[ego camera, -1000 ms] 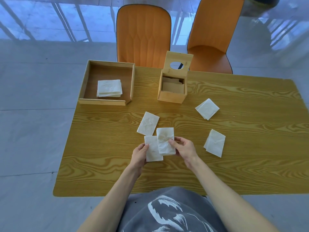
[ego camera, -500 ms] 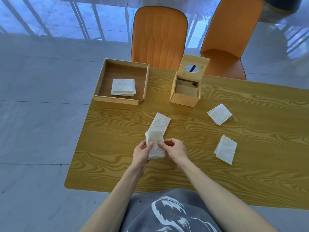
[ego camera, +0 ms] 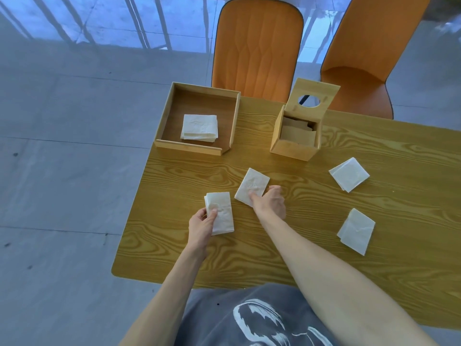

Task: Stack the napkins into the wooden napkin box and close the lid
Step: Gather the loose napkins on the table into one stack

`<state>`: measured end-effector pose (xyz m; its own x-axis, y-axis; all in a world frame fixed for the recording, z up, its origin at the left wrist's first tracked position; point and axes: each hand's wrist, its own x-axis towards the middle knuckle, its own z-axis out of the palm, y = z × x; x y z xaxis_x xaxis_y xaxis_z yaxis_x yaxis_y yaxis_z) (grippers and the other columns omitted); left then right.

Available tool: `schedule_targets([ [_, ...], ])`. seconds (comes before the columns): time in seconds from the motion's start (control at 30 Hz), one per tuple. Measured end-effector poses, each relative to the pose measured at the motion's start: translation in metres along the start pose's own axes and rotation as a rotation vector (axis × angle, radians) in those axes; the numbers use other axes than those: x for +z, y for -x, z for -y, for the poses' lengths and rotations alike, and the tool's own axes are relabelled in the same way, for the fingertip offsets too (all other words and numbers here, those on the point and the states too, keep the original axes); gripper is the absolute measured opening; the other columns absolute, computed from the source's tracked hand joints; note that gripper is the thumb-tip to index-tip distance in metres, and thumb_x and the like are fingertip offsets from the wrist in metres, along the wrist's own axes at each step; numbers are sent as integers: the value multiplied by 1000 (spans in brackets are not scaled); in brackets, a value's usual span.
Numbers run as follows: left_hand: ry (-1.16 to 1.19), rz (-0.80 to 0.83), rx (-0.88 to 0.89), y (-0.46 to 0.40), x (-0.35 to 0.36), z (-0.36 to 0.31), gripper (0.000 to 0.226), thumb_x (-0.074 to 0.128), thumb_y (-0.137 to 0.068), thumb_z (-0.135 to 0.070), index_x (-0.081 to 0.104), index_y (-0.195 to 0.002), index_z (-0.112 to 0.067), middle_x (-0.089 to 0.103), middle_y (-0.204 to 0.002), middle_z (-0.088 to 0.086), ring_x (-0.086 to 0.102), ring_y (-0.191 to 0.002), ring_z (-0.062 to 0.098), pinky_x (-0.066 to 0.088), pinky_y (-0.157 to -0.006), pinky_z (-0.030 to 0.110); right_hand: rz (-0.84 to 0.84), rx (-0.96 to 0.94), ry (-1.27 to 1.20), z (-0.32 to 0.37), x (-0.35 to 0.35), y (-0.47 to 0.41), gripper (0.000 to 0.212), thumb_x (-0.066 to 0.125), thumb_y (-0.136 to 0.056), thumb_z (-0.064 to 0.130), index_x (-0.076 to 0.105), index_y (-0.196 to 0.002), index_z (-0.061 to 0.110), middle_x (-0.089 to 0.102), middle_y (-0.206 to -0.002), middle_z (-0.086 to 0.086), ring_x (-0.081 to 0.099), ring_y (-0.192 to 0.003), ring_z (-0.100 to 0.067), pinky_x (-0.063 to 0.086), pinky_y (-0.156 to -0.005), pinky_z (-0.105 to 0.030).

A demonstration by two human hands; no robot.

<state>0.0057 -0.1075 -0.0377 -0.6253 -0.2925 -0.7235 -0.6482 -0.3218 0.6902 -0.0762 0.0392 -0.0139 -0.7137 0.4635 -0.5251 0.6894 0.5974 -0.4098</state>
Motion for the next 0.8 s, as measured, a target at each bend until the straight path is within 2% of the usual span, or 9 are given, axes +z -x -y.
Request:
schedule_targets([
  [0.1, 5, 1, -1, -1, 2, -1, 20, 61, -95, -18, 66, -111, -8, 72, -98, 7, 68, -89, 21, 57, -85, 39, 1, -24, 39, -3, 2, 0, 55, 68, -82, 53, 53, -120, 15, 56, -125, -9, 60, -108, -29, 40, -74, -34],
  [0.2, -8, 7, 4, -2, 6, -3, 19, 63, -94, -20, 61, -112, -15, 71, -103, 6, 69, -96, 23, 57, -90, 43, 23, -26, 34, -7, 1, -2, 48, 69, -82, 51, 61, -112, 15, 56, -119, -7, 59, -105, -27, 42, -75, -34],
  [0.33, -43, 16, -8, -3, 13, -4, 29, 63, -94, -22, 54, -122, -20, 69, -113, 10, 68, -104, 29, 54, -95, 50, 9, -86, -63, -17, -4, -4, 27, 70, -82, 32, 63, -104, 19, 64, -106, 0, 62, -100, -22, 52, -78, -36],
  [0.43, -72, 50, -2, -2, 21, -3, 30, 60, -96, -20, 56, -125, -15, 70, -114, 13, 69, -104, 30, 54, -95, 50, 7, -79, -277, -32, -16, -8, 23, 70, -80, 18, 63, -102, 18, 69, -97, 2, 65, -93, -20, 53, -76, -34],
  [0.5, -90, 79, -5, -1, 29, -3, 29, 60, -96, -20, 57, -125, -14, 70, -113, 12, 68, -105, 30, 54, -96, 51, 71, -3, -520, -43, -29, -13, 32, 72, -82, 9, 63, -112, 13, 70, -105, -3, 66, -92, -19, 54, -75, -29],
  [0.57, -79, 113, -24, 1, 40, -3, 25, 58, -97, -18, 59, -122, -14, 69, -111, 11, 68, -105, 29, 53, -96, 51, 159, 74, -741, -58, -42, -16, 41, 70, -85, 1, 59, -124, 5, 67, -110, -7, 67, -93, -20, 58, -76, -31],
  [0.67, -43, 164, -76, 4, 61, -2, 22, 57, -98, -16, 60, -119, -14, 70, -104, 8, 68, -97, 26, 56, -91, 47, 213, 120, -876, -82, -59, -17, 36, 67, -89, 2, 60, -124, 0, 67, -113, -10, 69, -94, -22, 60, -74, -32],
  [0.8, -40, 233, -135, 9, 86, 4, 16, 55, -99, -16, 61, -113, -14, 71, -96, 7, 69, -84, 21, 58, -84, 42, 248, 127, -1035, -106, -73, -15, 28, 66, -91, 4, 62, -118, 5, 70, -108, -10, 69, -95, -25, 61, -68, -32],
])
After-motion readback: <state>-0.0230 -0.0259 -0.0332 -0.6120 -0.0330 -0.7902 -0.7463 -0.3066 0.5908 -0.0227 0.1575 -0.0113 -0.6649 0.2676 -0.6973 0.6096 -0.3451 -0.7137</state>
